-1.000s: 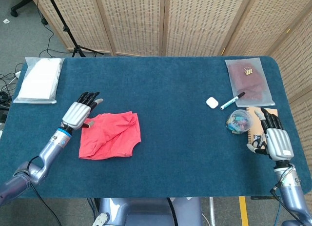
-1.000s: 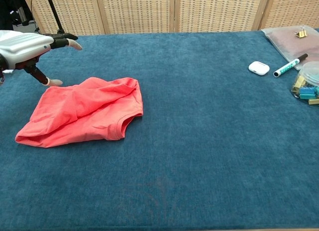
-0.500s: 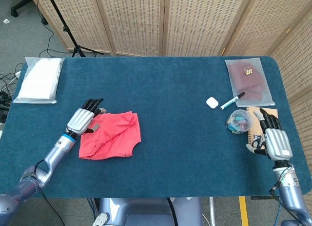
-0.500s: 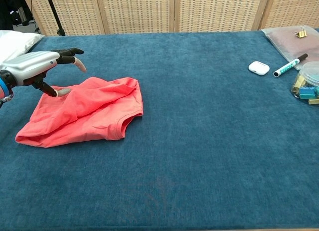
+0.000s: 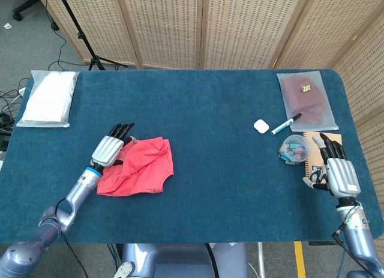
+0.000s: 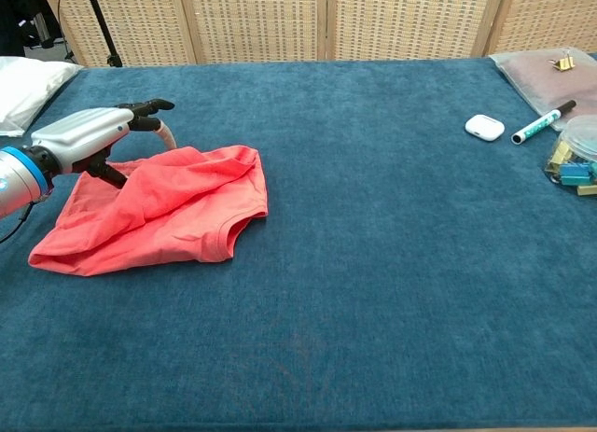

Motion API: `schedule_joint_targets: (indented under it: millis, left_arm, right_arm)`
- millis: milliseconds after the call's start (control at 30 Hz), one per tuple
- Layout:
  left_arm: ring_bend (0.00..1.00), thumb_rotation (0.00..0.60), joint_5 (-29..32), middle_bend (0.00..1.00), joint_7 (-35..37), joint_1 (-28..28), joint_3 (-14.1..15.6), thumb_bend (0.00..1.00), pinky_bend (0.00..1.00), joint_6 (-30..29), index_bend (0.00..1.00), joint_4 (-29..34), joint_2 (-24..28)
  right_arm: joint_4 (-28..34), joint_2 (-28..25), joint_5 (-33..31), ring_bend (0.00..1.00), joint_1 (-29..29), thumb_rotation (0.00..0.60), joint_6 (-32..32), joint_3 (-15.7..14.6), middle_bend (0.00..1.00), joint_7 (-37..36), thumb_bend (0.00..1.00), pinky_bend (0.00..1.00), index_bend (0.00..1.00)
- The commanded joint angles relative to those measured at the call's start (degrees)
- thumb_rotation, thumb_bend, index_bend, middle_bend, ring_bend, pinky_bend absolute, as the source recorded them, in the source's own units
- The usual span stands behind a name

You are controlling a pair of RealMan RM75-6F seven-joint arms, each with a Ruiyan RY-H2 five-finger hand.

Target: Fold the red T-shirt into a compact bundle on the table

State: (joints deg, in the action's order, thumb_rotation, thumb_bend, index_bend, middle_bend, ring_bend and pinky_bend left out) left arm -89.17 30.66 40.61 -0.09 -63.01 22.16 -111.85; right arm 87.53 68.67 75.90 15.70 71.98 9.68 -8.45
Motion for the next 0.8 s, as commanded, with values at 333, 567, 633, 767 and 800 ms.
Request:
schedule_joint_targets:
  millis: [333,567,633,767,800]
  left_arm:
    - [0.00,0.600,-0.05,0.00,0.85,-0.07,-0.22,0.56,0.00,-1.39,0.51,-3.50,-2.79]
    - [0.00,0.600,-2.13,0.00,-0.99,-0.55,1.20,0.57,0.00,-6.61,0.59,-5.04,-2.52]
    - [0.00,0.600,-2.96,0.00,-2.16,-0.54,1.70,0.57,0.00,-8.78,0.60,-5.42,-2.31]
    - [0.00,0.600,-5.02,0.00,-5.02,-0.09,2.91,0.57,0.00,-13.81,0.62,-5.55,-1.69]
    - [0.00,0.600,-5.52,0.00,-5.81,0.05,3.23,0.57,0.00,-14.77,0.62,-5.52,-1.56]
  right_arm:
    - [0.25,-0.35,0.22,0.00,-0.02,0.600,-0.12,-0.06,0.00,-0.66,0.00,0.00,0.00]
    - [0.43,-0.40,0.14,0.00,-0.04,0.600,-0.13,-0.09,0.00,-0.50,0.00,0.00,0.00]
    - [0.47,-0.40,0.12,0.00,-0.04,0.600,-0.13,-0.10,0.00,-0.44,0.00,0.00,0.00]
    - [0.58,-0.42,0.09,0.00,-0.04,0.600,-0.18,-0.13,0.00,-0.35,0.00,0.00,0.00]
    - [0.59,-0.41,0.06,0.00,-0.04,0.600,-0.16,-0.12,0.00,-0.32,0.00,0.00,0.00]
